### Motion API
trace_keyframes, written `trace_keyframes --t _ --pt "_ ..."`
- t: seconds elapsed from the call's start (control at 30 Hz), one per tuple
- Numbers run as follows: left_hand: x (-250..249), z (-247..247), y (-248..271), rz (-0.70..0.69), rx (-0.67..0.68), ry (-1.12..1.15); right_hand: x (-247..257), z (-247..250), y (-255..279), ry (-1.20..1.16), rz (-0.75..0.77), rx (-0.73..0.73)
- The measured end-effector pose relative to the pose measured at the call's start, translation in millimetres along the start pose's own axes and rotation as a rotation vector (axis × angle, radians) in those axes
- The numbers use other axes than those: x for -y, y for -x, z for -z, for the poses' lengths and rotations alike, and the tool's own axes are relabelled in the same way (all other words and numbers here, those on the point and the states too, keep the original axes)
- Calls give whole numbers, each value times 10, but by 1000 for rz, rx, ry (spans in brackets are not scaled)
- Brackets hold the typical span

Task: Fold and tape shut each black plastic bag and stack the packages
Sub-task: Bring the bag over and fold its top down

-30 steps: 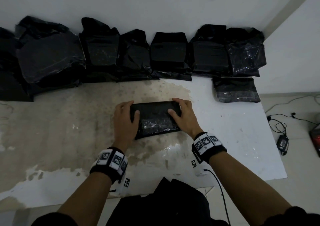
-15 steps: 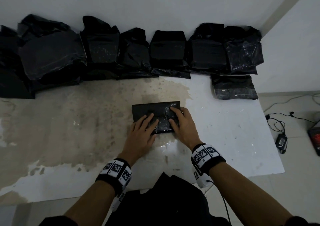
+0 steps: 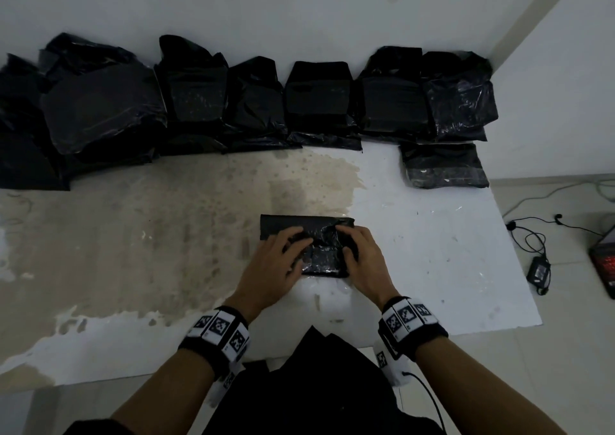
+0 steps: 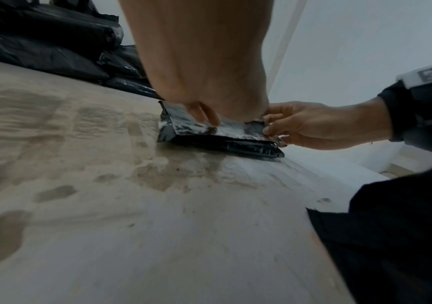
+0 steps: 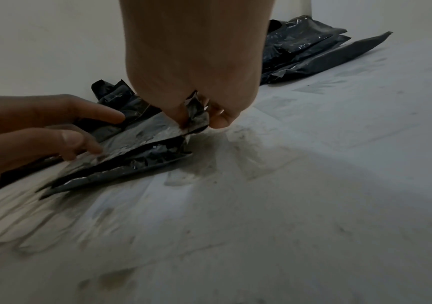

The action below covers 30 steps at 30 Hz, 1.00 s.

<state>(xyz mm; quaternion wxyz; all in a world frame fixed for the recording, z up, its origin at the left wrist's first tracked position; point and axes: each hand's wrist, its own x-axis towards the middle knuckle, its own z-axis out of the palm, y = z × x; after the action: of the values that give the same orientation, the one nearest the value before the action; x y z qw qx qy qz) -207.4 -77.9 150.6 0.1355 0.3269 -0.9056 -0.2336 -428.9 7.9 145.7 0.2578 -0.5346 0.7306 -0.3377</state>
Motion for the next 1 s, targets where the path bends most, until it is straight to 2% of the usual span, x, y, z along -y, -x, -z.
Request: trace_keyframes --t 0.1,0.23,0.33,0.47,0.53,0.63,0.8,1.0 --pt "116 10 -182 94 63 -139 -9 -14 -53 4 -38 16" --pt "267 -1 -276 122 185 -217 4 -54 -73 37 -48 -25" --pt "255 -12 -186 93 148 -228 30 -75 -46 178 26 -98" --pt "209 -74 -42 79 75 -242 84 -121 -10 449 241 -147" --pt "154 -113 -28 58 59 -253 99 -166 -36 516 334 -101" --pt "88 -222 -2 10 93 -282 78 -263 -92 603 387 15" --pt "131 -341 46 56 92 -345 -8 -361 -86 699 337 151" --pt "-6 -448 105 166 32 -380 13 -367 -90 715 323 174"
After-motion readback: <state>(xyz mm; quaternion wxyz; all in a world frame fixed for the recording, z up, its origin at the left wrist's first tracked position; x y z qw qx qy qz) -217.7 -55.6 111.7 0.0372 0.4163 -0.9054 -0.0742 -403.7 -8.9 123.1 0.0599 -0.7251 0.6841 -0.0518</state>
